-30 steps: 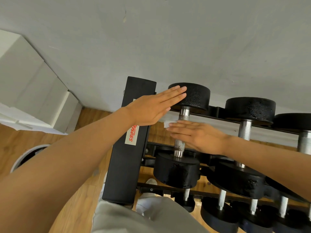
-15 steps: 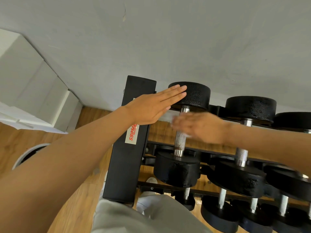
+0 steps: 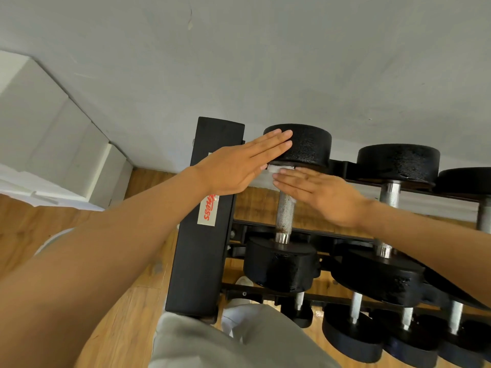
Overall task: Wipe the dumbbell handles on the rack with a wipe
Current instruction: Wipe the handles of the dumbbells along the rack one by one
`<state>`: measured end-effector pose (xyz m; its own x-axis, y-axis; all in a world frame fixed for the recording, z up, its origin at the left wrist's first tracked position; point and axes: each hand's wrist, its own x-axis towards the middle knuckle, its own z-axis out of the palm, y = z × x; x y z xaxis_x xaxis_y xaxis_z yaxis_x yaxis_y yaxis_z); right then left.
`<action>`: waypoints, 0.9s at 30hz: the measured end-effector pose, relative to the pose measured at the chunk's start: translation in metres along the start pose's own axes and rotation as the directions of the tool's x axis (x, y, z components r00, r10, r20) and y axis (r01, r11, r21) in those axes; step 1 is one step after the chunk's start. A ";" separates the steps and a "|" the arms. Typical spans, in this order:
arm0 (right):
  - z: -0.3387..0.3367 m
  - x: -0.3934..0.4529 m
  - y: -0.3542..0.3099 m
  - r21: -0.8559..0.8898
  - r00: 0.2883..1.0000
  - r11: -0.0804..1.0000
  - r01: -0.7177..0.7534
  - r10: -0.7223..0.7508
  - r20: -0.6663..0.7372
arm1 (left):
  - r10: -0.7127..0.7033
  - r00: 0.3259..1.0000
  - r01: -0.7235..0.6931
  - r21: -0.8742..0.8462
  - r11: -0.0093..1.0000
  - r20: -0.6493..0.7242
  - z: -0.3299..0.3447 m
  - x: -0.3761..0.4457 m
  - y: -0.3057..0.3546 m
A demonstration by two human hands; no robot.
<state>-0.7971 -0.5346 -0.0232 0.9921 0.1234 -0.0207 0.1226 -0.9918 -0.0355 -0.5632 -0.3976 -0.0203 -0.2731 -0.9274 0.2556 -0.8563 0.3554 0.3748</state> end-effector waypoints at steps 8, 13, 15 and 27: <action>0.020 -0.033 -0.030 0.172 0.941 0.945 0.278 -0.304 0.151 | -0.028 1.000 0.028 0.042 0.999 0.004 0.001 0.000 0.002; 0.011 -0.006 -0.005 0.229 0.998 0.972 -0.055 0.060 -0.012 | -0.010 1.000 0.012 0.101 0.995 -0.022 0.001 0.001 0.004; 0.017 -0.008 -0.011 0.231 0.998 0.972 -0.053 0.059 -0.017 | 0.004 1.000 0.000 0.133 0.991 -0.026 0.001 0.001 0.005; 0.028 -0.011 -0.026 0.090 0.982 0.987 -0.132 0.142 -0.128 | 0.001 1.000 -0.003 0.211 0.977 0.006 -0.001 0.002 0.006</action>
<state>-0.8116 -0.5091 -0.0499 0.9945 -0.0243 0.1023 -0.0117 -0.9924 -0.1221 -0.5685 -0.3970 -0.0168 -0.2769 -0.9277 0.2506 -0.9288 0.3252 0.1777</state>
